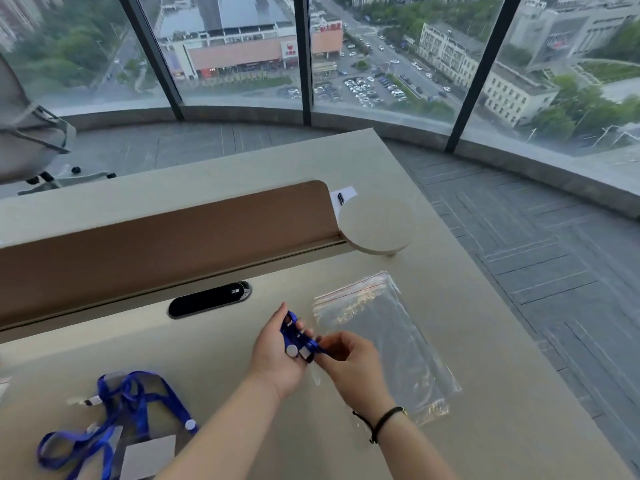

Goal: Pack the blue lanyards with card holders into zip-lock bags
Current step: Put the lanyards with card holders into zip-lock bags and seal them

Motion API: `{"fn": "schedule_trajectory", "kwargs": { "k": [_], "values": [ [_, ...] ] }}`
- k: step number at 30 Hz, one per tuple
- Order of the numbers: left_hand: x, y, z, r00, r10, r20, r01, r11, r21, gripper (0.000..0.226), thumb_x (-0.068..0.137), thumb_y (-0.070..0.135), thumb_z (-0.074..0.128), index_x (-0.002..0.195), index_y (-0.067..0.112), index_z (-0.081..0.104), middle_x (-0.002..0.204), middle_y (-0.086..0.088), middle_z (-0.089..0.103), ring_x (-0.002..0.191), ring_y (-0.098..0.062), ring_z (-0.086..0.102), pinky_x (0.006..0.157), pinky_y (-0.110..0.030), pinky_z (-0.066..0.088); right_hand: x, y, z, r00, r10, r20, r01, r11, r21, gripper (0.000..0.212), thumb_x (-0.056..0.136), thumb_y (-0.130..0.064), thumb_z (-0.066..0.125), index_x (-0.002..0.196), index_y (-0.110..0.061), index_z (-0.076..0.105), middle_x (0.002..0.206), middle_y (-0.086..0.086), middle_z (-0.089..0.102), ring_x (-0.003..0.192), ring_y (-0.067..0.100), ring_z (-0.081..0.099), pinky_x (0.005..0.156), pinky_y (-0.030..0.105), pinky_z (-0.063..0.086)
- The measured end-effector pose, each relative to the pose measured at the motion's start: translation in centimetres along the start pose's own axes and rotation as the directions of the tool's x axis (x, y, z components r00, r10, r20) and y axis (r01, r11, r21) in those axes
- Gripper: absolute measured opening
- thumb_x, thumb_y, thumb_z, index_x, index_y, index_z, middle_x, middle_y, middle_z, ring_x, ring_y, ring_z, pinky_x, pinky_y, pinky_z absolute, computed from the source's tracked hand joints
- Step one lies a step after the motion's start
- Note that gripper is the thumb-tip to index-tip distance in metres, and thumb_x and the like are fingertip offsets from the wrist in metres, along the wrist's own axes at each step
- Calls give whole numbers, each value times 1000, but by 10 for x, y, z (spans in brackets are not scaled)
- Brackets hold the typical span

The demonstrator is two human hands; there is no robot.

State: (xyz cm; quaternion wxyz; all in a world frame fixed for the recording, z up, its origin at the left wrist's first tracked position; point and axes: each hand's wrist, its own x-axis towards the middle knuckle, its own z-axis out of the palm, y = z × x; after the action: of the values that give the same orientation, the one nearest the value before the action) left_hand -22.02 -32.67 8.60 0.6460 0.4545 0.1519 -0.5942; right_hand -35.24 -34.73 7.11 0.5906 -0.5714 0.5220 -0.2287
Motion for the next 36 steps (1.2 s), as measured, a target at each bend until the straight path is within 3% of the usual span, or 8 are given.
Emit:
{"fn": "schedule_trajectory", "kwargs": {
  "k": [7,16,19,23,26,28,33,36],
  "values": [
    [3,16,-51,992,29,-124,-29,1000,4,46,94,40,58,62,16,36,56,-1,31,50,-17,30,57,-31,30,5,-1,37,962,7,273,25,993,-114,17,72,-13,79,71,-25,68,66,-6,69,59,-3,60,59,13,45],
    [-24,87,-150,930,193,-312,-212,977,-30,41,96,34,54,63,17,35,57,2,31,41,-12,25,49,-27,23,-3,9,146,875,74,479,96,942,-321,15,77,-22,77,86,-27,66,83,-11,67,69,-1,60,57,10,45],
    [-28,101,-194,916,196,-349,-228,972,-52,40,97,35,52,66,18,34,57,2,32,38,-11,25,39,-25,24,-8,25,186,850,145,506,106,895,-434,12,82,-23,69,93,-26,65,93,-9,67,80,9,64,66,21,51],
    [-36,107,-229,880,207,-428,-254,966,-55,36,99,36,50,69,19,38,53,3,32,37,-10,24,36,-24,23,-18,46,242,833,142,534,265,747,-610,22,83,-29,63,104,-20,63,109,0,63,100,24,62,80,34,52],
    [-42,109,-244,851,214,-479,-277,959,-64,28,100,31,49,76,20,43,54,3,32,38,-10,23,40,-24,21,-28,63,275,775,31,632,534,505,-679,46,77,-48,70,116,-25,58,115,0,50,109,23,50,91,34,46],
    [-42,110,-255,853,192,-486,-256,964,-70,29,99,33,51,77,16,44,54,3,34,37,-10,24,38,-24,22,-31,73,288,744,-23,668,617,410,-672,57,73,-52,73,120,-26,55,115,1,46,106,24,47,93,34,43],
    [-41,112,-268,835,211,-508,-256,966,-21,20,100,37,52,94,18,56,55,2,38,39,-11,26,38,-25,24,-34,86,310,793,-74,605,581,390,-714,53,46,-49,83,84,-20,58,88,0,49,75,21,49,70,31,50],
    [-39,109,-277,850,193,-491,-233,972,-22,35,99,47,49,87,15,52,58,-1,43,39,-13,28,40,-25,25,-33,83,308,810,-58,584,553,411,-725,33,61,-43,79,79,-22,61,84,-1,56,79,22,54,72,30,46]
  ]
}}
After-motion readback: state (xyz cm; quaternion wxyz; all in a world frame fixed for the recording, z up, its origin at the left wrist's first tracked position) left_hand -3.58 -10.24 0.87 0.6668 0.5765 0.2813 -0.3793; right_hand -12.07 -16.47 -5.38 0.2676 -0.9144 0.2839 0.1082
